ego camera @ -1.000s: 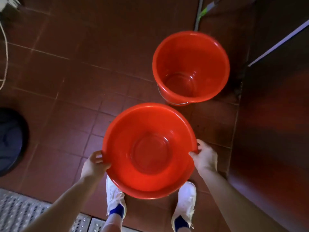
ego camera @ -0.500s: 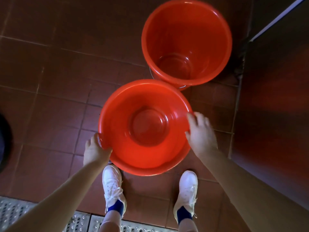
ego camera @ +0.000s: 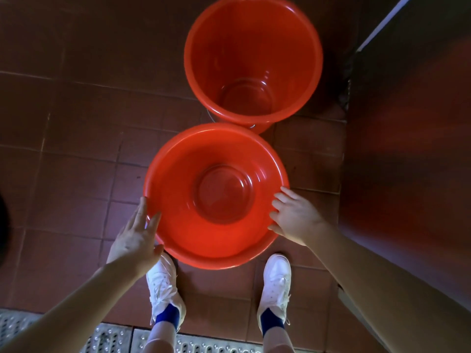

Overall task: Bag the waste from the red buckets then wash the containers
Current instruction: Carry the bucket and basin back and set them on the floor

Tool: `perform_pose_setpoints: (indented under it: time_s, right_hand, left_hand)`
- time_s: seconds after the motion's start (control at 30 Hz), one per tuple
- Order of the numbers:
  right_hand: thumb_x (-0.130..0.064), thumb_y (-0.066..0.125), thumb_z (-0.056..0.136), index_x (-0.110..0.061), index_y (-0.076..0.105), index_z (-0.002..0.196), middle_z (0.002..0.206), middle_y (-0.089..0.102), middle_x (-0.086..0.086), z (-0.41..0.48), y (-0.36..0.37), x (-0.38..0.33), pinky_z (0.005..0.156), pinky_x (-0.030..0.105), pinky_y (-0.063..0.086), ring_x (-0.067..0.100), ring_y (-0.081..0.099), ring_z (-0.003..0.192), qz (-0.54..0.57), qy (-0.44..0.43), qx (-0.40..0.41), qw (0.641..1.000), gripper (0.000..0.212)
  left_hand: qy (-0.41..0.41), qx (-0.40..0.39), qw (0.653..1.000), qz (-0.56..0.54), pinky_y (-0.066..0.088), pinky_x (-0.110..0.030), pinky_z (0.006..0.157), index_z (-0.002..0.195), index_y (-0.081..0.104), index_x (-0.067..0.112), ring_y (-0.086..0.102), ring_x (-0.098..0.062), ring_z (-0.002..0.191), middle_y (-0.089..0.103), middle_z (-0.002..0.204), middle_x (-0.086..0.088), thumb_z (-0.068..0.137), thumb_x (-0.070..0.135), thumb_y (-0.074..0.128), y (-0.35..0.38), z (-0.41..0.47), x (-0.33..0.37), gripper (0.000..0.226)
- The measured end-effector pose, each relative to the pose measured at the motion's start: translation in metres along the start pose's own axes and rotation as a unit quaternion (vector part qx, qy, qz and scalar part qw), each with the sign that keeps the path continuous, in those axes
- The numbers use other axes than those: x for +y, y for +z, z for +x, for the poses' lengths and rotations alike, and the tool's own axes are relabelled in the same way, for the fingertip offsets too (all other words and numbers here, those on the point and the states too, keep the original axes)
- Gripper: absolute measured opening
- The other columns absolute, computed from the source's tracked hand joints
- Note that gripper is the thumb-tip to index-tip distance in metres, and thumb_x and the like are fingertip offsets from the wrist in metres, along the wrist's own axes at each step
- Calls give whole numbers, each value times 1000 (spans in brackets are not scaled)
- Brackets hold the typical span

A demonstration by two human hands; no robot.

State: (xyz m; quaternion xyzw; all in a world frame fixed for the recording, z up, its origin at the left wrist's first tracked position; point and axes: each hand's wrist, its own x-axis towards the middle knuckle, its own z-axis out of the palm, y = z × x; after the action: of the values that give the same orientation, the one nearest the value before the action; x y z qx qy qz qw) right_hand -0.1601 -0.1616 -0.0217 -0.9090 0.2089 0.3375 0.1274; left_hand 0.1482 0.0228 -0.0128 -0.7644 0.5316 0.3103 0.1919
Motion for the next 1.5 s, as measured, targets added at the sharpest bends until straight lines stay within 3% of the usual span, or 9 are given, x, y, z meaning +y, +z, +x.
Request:
perform_pose_setpoints:
  time_s: [0.23, 0.5, 0.77, 0.97, 1.13, 1.23, 1.37, 1.5]
  right_hand:
    - [-50, 37, 98, -21, 59, 128, 140, 48, 3, -52, 35, 45, 120, 40, -4, 24, 23, 143, 9, 46, -42, 998, 47]
    - [-47, 38, 98, -28, 53, 133, 148, 41, -1, -102, 71, 83, 120, 40, 5, 22, 18, 146, 8, 115, -139, 984, 43]
    - [-46, 43, 97, -26, 55, 131, 144, 45, 0, -104, 72, 85, 120, 40, 10, 22, 25, 142, 33, 157, -136, 978, 42]
    - [-46, 45, 95, -24, 56, 128, 137, 51, 5, -90, 33, 79, 117, 40, 16, 23, 40, 133, 104, 175, -61, 977, 42]
    - [-46, 48, 93, -25, 53, 129, 132, 52, 4, -82, -45, 102, 113, 36, 24, 24, 44, 127, 131, 158, 46, 978, 42]
    - [-45, 46, 94, -26, 53, 128, 130, 51, 2, -70, -94, 124, 116, 35, 21, 22, 42, 127, 128, 153, 93, 976, 39]
    - [-42, 46, 95, -24, 51, 127, 127, 52, 1, -32, -137, 149, 114, 36, 25, 23, 43, 123, 123, 158, 138, 970, 37]
    - [-39, 47, 95, -25, 50, 130, 128, 52, 0, 24, -158, 160, 109, 33, 26, 23, 42, 124, 152, 159, 149, 964, 38]
  left_hand:
    - [64, 7, 998, -21, 26, -35, 116, 156, 11, 24, 8, -27, 149, -27, 158, -10, 92, 37, 57, 6, -2, 68, 80]
    - [129, 18, 991, -36, 39, -34, 110, 152, 26, 24, 29, -27, 142, -14, 162, -11, 92, 32, 55, 11, 5, 141, 67]
    - [113, 0, 993, -32, 45, -37, 103, 150, 28, 26, 34, -30, 139, -8, 162, -15, 93, 31, 55, 2, 3, 165, 63]
    - [105, -28, 994, -17, 37, -35, 109, 152, 22, 30, 24, -21, 145, 13, 162, -2, 94, 31, 54, -37, 13, 151, 67]
    - [35, -9, 995, -95, 37, -36, 108, 150, 29, 23, 40, -25, 134, 33, 152, -5, 92, 25, 58, -117, 35, 143, 65]
    - [11, 41, 988, -146, 36, -36, 107, 147, 37, 17, 46, -30, 128, 42, 143, -11, 89, 22, 65, -164, 51, 137, 64]
    - [10, 51, 987, -154, 38, -38, 106, 147, 36, 19, 48, -28, 124, 41, 142, -9, 90, 24, 63, -200, 88, 124, 63]
    - [5, 32, 988, -148, 37, -39, 109, 149, 31, 26, 39, -26, 132, 35, 148, -7, 92, 27, 61, -217, 139, 107, 64]
